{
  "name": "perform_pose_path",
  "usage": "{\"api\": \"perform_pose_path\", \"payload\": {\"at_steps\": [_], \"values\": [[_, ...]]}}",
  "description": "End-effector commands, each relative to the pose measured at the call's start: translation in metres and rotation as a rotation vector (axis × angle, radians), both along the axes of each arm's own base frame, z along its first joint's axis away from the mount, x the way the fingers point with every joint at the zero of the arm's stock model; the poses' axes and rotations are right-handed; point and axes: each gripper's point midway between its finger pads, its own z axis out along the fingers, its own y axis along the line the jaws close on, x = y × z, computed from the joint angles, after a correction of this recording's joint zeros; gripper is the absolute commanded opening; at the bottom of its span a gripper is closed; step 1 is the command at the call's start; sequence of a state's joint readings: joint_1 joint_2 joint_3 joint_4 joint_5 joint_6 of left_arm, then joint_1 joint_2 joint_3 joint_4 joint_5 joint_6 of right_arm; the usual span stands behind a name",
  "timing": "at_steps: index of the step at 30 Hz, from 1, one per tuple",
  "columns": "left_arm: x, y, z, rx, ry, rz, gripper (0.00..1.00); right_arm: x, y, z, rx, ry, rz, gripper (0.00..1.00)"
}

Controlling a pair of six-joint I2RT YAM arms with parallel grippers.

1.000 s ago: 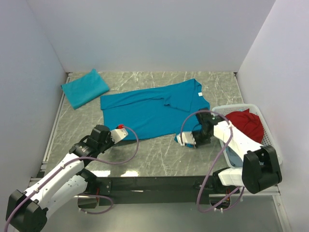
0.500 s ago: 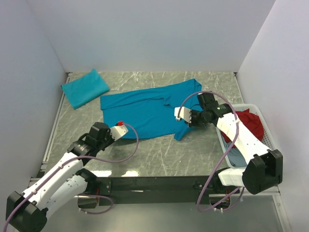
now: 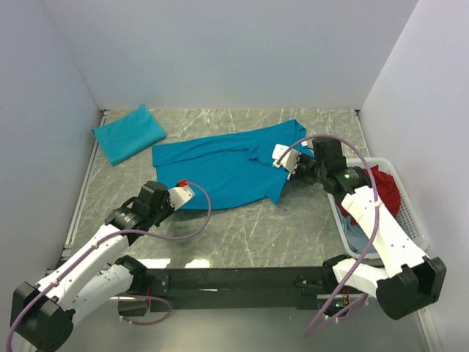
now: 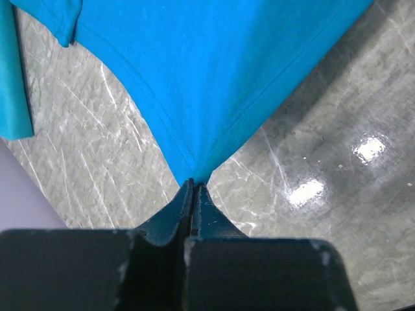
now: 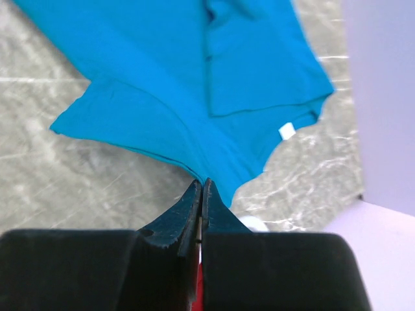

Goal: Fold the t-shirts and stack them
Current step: Fold the tshirt

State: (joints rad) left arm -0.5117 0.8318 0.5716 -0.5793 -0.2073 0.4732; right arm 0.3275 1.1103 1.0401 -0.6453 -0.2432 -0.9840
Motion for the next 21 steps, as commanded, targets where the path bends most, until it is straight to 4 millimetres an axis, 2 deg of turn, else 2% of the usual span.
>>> {"api": "perform_pose_path", "payload": {"at_steps": [1, 11, 16, 18, 19, 21], "values": [[0.006, 0.000, 0.015, -0.022, -0.023, 0.040, 0.00, 0.011, -0.003, 0.023, 0.055, -0.103, -0.057, 0.00], [0.013, -0.005, 0.022, -0.041, -0.033, 0.050, 0.00, 0.022, -0.007, 0.019, 0.069, -0.107, -0.092, 0.00], [0.019, -0.007, 0.024, -0.044, -0.044, 0.055, 0.00, 0.039, -0.005, 0.020, 0.077, -0.103, -0.108, 0.00], [0.020, -0.005, 0.022, -0.037, -0.041, 0.069, 0.00, 0.047, -0.005, 0.026, 0.084, -0.118, -0.116, 0.00], [0.022, -0.005, 0.022, -0.037, -0.043, 0.074, 0.00, 0.052, -0.004, 0.022, 0.080, -0.104, -0.122, 0.00], [0.024, -0.004, 0.019, -0.036, -0.032, 0.083, 0.00, 0.060, -0.005, 0.029, 0.085, -0.117, -0.132, 0.00]]}}
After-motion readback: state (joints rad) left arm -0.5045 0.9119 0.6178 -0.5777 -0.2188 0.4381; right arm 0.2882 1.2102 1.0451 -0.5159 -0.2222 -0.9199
